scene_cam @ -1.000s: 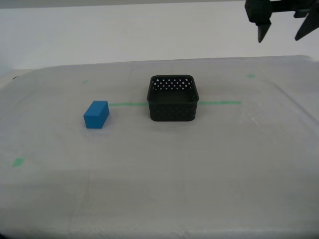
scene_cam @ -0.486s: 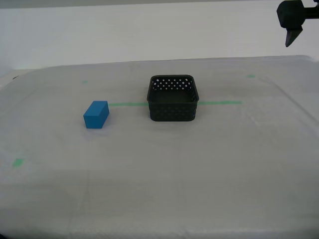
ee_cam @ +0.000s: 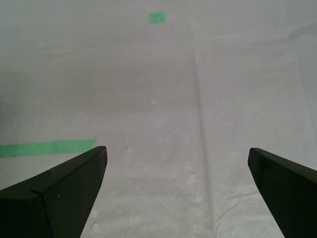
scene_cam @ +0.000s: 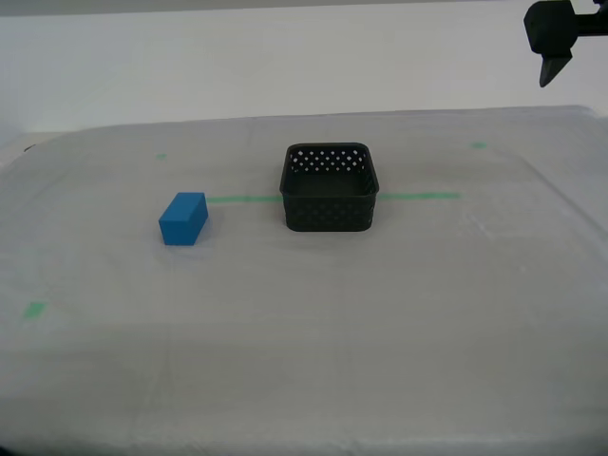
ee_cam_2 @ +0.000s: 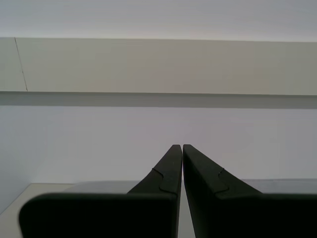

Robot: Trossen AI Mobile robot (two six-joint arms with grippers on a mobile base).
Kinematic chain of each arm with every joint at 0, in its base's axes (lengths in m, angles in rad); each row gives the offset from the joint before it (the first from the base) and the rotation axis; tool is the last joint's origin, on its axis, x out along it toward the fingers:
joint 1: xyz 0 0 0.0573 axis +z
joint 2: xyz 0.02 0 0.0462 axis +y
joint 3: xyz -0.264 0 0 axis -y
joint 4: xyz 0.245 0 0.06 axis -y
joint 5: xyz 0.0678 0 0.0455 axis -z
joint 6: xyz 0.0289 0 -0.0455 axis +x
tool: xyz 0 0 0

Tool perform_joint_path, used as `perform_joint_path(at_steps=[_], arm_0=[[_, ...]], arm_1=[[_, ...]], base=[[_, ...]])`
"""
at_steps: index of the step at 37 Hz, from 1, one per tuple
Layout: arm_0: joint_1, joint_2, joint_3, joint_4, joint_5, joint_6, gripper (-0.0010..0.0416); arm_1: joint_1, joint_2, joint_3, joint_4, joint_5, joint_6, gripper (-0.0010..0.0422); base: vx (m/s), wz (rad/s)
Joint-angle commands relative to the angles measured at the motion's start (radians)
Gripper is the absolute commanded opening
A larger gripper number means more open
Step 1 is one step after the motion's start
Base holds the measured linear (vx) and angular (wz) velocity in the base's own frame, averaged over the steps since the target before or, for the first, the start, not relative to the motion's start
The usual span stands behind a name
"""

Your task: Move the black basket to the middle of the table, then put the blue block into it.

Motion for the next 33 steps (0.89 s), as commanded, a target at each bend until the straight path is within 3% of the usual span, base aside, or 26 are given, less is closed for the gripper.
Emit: perform_joint_path(at_steps=[1,33], arm_0=[[0.002,-0.002,0.001,0.002,-0.001,-0.002,0.0399],[0.002,-0.002,0.001,0.002,-0.001,-0.002,0.0398]], arm_1=[[0.0,0.0,0.001,0.003,0.0,0.002,0.0],[0.0,0.0,0.001,0.004,0.0,0.002,0.0]], base=[[0.0,0.0],[0.0,0.0]])
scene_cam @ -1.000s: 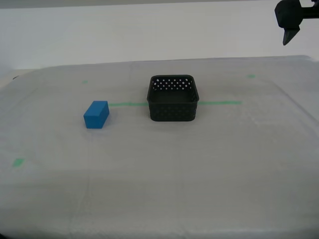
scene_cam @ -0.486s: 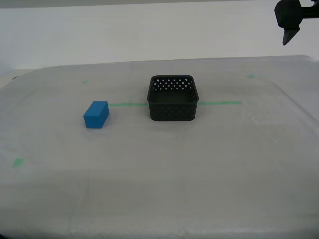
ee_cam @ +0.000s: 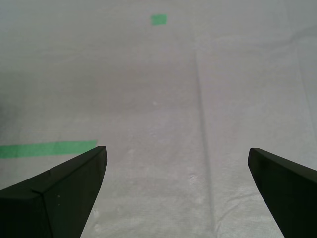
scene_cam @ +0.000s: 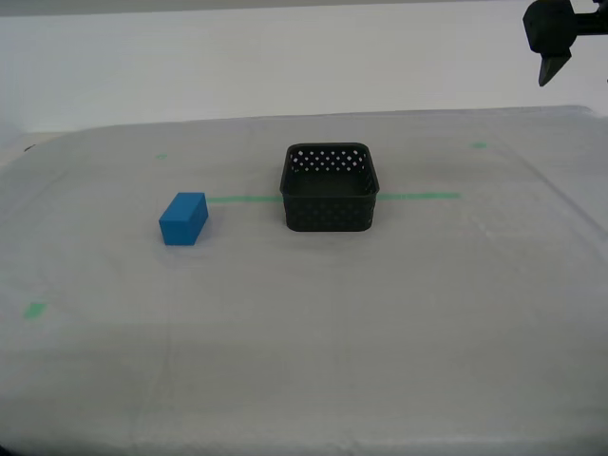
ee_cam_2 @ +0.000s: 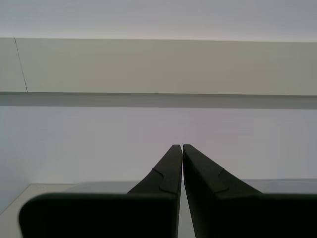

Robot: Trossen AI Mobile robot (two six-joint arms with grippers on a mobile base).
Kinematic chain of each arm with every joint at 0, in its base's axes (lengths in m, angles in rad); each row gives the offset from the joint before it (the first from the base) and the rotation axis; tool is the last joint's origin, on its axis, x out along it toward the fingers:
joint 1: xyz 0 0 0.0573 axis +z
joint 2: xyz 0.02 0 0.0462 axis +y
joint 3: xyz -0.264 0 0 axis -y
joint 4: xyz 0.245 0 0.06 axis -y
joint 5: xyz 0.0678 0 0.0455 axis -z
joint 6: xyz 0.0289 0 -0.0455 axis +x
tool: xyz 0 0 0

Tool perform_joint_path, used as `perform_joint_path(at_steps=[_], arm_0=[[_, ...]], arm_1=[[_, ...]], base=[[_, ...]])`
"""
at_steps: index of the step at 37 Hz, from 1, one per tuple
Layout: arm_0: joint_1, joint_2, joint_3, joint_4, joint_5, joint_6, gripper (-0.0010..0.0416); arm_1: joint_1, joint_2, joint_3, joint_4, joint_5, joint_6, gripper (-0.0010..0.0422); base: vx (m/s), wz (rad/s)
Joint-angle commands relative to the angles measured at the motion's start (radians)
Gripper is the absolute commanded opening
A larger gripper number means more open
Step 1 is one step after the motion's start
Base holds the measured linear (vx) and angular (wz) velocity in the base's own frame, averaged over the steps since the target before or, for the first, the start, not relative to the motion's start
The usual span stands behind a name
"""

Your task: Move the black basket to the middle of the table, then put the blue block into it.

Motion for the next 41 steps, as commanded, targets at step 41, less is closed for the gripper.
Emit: perform_joint_path(at_steps=[41], arm_0=[[0.0,-0.001,0.001,0.001,-0.001,-0.002,0.0399]], arm_1=[[0.0,0.0,0.002,0.004,0.0,-0.036,0.0]], base=[[0.0,0.0]])
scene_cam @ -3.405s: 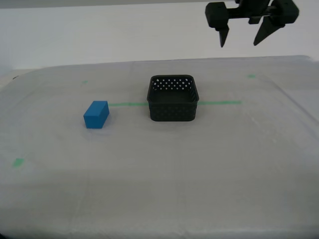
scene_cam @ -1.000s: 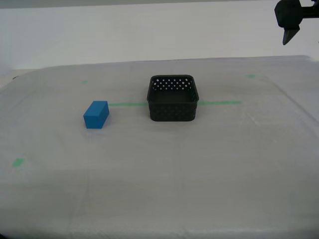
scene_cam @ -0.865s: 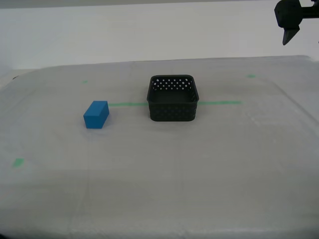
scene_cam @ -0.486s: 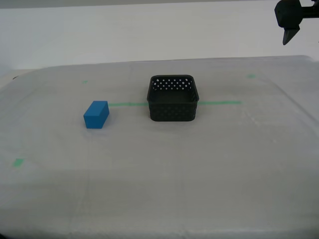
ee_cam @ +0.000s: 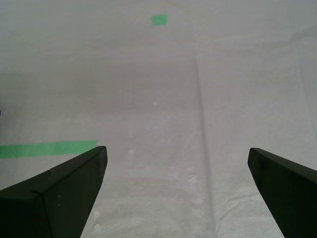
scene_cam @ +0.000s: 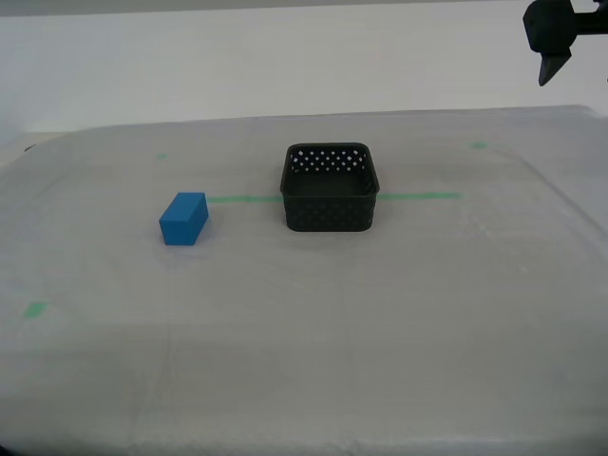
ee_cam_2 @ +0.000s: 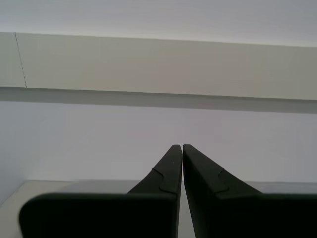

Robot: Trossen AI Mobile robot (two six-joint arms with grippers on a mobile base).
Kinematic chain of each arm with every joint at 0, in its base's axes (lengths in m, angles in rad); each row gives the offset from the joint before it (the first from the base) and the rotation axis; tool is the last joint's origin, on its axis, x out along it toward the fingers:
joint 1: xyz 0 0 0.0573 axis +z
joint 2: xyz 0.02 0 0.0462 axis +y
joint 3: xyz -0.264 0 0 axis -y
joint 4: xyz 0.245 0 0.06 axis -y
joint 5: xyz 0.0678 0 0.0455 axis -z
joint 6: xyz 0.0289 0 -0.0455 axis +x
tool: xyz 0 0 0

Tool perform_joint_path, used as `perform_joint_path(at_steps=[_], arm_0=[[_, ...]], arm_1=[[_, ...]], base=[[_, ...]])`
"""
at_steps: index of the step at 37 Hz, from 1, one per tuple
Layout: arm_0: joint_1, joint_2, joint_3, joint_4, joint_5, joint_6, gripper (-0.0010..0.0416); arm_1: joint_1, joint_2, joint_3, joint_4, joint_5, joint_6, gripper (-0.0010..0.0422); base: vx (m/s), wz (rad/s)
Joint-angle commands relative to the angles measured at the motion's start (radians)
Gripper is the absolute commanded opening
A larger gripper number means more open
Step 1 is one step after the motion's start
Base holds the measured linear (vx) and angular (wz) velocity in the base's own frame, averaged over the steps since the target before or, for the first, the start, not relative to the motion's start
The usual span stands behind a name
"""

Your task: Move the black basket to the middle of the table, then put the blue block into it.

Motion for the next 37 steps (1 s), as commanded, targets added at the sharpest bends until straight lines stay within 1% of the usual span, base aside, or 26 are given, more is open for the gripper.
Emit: perform_joint_path(at_steps=[1,8,13,21,23,26,29,37], arm_0=[[0.001,-0.001,0.001,0.0,-0.001,-0.002,0.0399],[0.001,-0.001,0.001,0.001,-0.001,-0.002,0.0399],[0.001,-0.001,0.001,0.001,-0.001,-0.002,0.0399],[0.001,-0.001,0.001,0.001,-0.001,-0.002,0.0399],[0.001,-0.001,0.001,0.001,-0.001,-0.002,0.0398],[0.001,-0.001,0.001,0.001,-0.001,-0.002,0.0399],[0.001,-0.001,0.001,0.001,-0.001,-0.002,0.0399],[0.001,-0.001,0.001,0.001,-0.001,-0.002,0.0399]], arm_1=[[0.0,0.0,0.003,0.004,0.0,-0.001,0.0],[0.0,-0.001,0.002,0.003,-0.002,0.011,0.0],[0.0,-0.001,0.002,-0.02,-0.012,0.024,0.0],[0.0,-0.001,0.002,-0.027,-0.011,0.024,0.0001],[0.0,-0.001,0.003,-0.027,-0.011,0.023,0.0007],[0.0,-0.001,0.006,-0.028,-0.011,0.023,0.0027],[0.0,-0.001,0.011,-0.031,-0.011,0.023,0.0058],[0.0,-0.002,0.019,-0.041,-0.011,0.027,0.0165]], base=[[0.0,0.0],[0.0,0.0],[0.0,0.0],[0.0,0.0],[0.0,0.0],[0.0,0.0],[0.0,0.0],[0.0,0.0]])
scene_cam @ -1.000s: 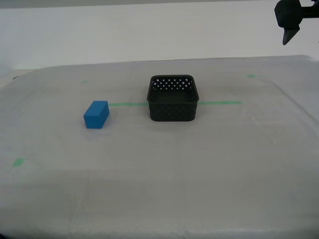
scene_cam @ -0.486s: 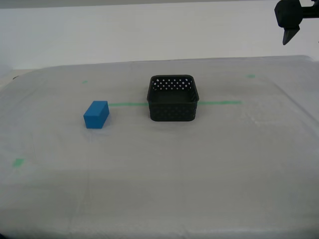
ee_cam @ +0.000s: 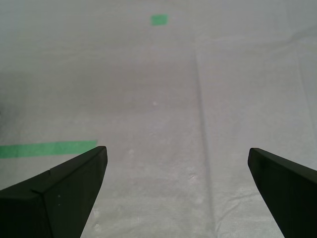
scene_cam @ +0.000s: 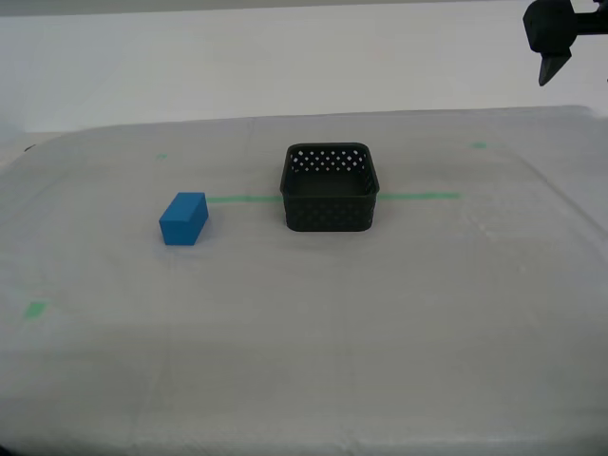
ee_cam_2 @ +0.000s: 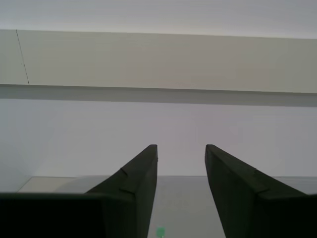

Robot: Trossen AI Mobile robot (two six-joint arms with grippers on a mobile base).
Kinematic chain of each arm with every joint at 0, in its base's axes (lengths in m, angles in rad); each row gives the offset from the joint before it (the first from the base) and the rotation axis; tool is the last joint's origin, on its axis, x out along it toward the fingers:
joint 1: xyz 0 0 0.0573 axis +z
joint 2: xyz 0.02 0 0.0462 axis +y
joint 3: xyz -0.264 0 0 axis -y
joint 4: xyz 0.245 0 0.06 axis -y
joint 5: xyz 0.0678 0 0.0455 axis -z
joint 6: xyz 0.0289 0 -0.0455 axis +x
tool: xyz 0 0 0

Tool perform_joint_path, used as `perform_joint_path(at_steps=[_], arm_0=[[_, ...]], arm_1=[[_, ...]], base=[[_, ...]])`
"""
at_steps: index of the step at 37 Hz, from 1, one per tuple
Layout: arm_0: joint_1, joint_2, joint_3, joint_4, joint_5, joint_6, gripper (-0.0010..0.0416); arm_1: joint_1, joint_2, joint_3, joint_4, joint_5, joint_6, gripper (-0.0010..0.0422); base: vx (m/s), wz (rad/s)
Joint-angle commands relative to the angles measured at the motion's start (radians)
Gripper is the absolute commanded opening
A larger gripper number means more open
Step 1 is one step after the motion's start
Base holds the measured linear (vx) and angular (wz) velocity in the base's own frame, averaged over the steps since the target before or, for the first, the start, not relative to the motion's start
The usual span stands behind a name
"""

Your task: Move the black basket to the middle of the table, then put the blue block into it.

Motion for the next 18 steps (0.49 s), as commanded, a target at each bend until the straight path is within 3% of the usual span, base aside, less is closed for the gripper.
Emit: perform_joint_path(at_steps=[1,6,18], arm_0=[[0.0,-0.001,0.001,0.001,-0.001,-0.002,0.0399],[0.0,-0.001,0.001,0.001,-0.001,-0.002,0.0398],[0.0,-0.001,0.001,0.001,-0.001,-0.002,0.0398]], arm_1=[[0.0,-0.001,0.004,-0.003,-0.001,0.007,0.0179],[0.0,-0.001,0.023,-0.07,0.001,0.014,0.025],[0.0,-0.001,0.134,-0.336,0.056,0.02,0.0408]], base=[[0.0,0.0],[0.0,0.0],[0.0,0.0]])
